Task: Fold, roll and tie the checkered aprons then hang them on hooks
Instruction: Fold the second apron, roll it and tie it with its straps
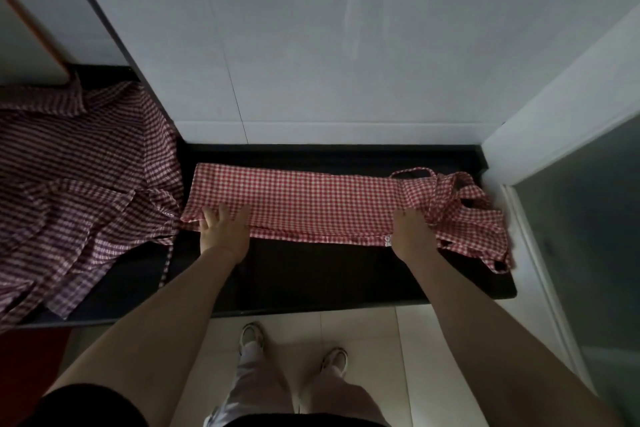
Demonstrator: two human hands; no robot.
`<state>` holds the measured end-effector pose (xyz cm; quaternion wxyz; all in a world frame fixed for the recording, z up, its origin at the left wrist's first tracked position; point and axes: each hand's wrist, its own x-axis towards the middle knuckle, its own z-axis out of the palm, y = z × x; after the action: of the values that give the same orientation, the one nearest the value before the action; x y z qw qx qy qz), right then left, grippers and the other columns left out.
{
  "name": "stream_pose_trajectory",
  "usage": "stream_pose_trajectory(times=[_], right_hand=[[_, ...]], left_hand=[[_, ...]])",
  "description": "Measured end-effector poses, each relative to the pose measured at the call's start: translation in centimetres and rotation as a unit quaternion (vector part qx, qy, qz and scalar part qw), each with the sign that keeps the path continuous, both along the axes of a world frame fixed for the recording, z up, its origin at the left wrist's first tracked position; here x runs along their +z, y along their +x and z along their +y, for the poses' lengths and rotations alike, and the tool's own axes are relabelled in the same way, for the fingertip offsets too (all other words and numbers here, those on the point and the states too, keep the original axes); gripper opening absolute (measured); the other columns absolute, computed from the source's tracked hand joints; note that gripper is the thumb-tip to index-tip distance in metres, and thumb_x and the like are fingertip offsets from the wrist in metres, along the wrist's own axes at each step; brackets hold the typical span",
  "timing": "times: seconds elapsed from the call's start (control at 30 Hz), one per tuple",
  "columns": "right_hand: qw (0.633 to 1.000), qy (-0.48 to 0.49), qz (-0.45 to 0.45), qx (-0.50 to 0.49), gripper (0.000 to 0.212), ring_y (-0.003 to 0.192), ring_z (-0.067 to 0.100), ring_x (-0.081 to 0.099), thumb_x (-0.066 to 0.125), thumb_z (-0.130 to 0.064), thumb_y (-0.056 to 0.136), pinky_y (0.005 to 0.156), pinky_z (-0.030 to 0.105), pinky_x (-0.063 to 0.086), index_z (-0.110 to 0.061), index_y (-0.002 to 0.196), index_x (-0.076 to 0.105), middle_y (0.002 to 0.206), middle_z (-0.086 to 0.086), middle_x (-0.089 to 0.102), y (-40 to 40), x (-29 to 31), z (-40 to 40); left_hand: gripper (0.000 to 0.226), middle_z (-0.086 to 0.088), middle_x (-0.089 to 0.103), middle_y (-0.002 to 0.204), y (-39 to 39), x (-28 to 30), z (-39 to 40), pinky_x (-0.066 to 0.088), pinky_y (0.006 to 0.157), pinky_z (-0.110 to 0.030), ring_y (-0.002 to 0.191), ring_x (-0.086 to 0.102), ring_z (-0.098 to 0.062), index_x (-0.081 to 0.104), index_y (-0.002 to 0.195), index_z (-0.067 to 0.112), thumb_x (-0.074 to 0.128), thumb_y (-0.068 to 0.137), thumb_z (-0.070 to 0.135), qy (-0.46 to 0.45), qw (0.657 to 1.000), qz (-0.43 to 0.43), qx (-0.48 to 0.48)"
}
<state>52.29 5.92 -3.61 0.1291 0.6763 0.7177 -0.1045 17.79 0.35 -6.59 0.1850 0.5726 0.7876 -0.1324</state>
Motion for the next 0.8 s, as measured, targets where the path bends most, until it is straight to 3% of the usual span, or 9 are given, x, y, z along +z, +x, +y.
stream_pose_trajectory(times=[0.17,0.27,0.3,0.4,0.47,0.63,0.7,0.77,0.8], right_hand=[[0.992,-0.094,-0.082,-0.003,0.03,0.12,0.029,0.053,0.057,-0.019,0.096,0.102,0.04,0.047,-0.008,0.124,0.057,0.134,0.015,0.053,-0.9,-0.8,0.0],[0.963,-0.109,-0.245,-0.001,0.051,0.138,0.04,0.035,0.05,-0.034,0.099,0.113,0.052,0.029,-0.006,0.141,0.046,0.151,0.022,0.037,-3.5,-0.1,0.1],[0.964,-0.088,-0.251,0.011,0.053,0.138,0.041,0.034,0.05,-0.036,0.098,0.113,0.053,0.026,-0.006,0.142,0.045,0.15,0.023,0.037,-4.9,0.0,0.2],[0.997,0.011,-0.06,0.039,0.042,0.124,0.031,0.047,0.054,-0.037,0.093,0.105,0.046,0.037,-0.016,0.129,0.048,0.135,0.014,0.05,-8.5,-1.2,0.3],[0.998,-0.001,0.055,0.021,0.052,0.124,0.031,0.046,0.052,-0.047,0.093,0.103,0.047,0.04,-0.02,0.136,0.041,0.136,0.013,0.046,-10.9,-2.1,-0.2],[0.994,-0.099,0.025,-0.033,0.089,0.146,0.045,0.015,0.053,-0.068,0.088,0.115,0.057,0.024,-0.022,0.152,0.011,0.159,0.023,0.01,-13.0,-3.2,-1.4],[0.995,-0.088,0.024,-0.048,0.087,0.147,0.045,0.016,0.055,-0.064,0.09,0.116,0.057,0.024,-0.022,0.152,0.012,0.159,0.024,0.012,-13.4,-3.2,-1.4],[0.995,-0.056,0.036,-0.069,0.078,0.144,0.043,0.024,0.056,-0.056,0.091,0.115,0.057,0.03,-0.02,0.15,0.019,0.156,0.023,0.021,-13.8,-3.2,-1.5],[0.995,-0.041,0.042,-0.077,0.075,0.142,0.041,0.028,0.056,-0.053,0.092,0.113,0.056,0.033,-0.019,0.149,0.022,0.154,0.022,0.025,-13.9,-3.2,-1.6]], left_hand=[[0.059,-0.021,0.002,0.162,-0.6,-1.0,0.2,0.018,0.119,-0.05,0.145,0.013,-0.047,0.004,0.156,0.035,0.032,0.104,0.034,-0.02,1.0,0.002,-0.016],[0.056,-0.019,0.03,0.15,-0.1,-0.1,0.2,0.039,0.105,-0.045,0.127,0.042,-0.04,0.019,0.153,0.031,0.039,0.102,0.031,0.007,0.998,0.045,-0.05],[0.053,-0.017,0.04,0.143,0.1,0.5,0.1,0.043,0.097,-0.043,0.121,0.048,-0.037,0.025,0.151,0.028,0.041,0.101,0.027,0.019,0.995,0.06,-0.072],[0.047,-0.009,0.049,0.129,1.1,1.2,-0.8,0.05,0.08,-0.037,0.113,0.054,-0.029,0.036,0.142,0.02,0.046,0.097,0.014,0.045,0.989,0.049,-0.132],[0.043,-0.007,0.048,0.128,0.7,1.6,-1.6,0.049,0.075,-0.035,0.114,0.052,-0.025,0.04,0.136,0.017,0.048,0.094,0.009,0.039,0.99,0.03,-0.134],[0.031,-0.005,0.053,0.123,-3.9,2.0,-2.7,0.051,0.074,-0.033,0.115,0.052,-0.022,0.049,0.123,0.016,0.052,0.093,0.007,0.041,0.992,0.085,-0.087],[0.026,-0.007,0.06,0.103,-5.6,2.5,-2.5,0.051,0.059,-0.035,0.089,0.062,-0.024,0.058,0.105,0.012,0.067,0.082,0.002,0.097,0.988,0.072,-0.093],[0.028,-0.009,0.056,0.077,-6.7,2.3,-2.3,0.044,0.041,-0.03,0.057,0.055,-0.023,0.058,0.081,0.008,0.074,0.066,-0.008,0.181,0.973,0.063,-0.126],[0.028,-0.009,0.053,0.072,-7.1,2.3,-2.2,0.042,0.04,-0.03,0.052,0.051,-0.022,0.056,0.077,0.007,0.073,0.064,-0.011,0.215,0.964,0.071,-0.137]])
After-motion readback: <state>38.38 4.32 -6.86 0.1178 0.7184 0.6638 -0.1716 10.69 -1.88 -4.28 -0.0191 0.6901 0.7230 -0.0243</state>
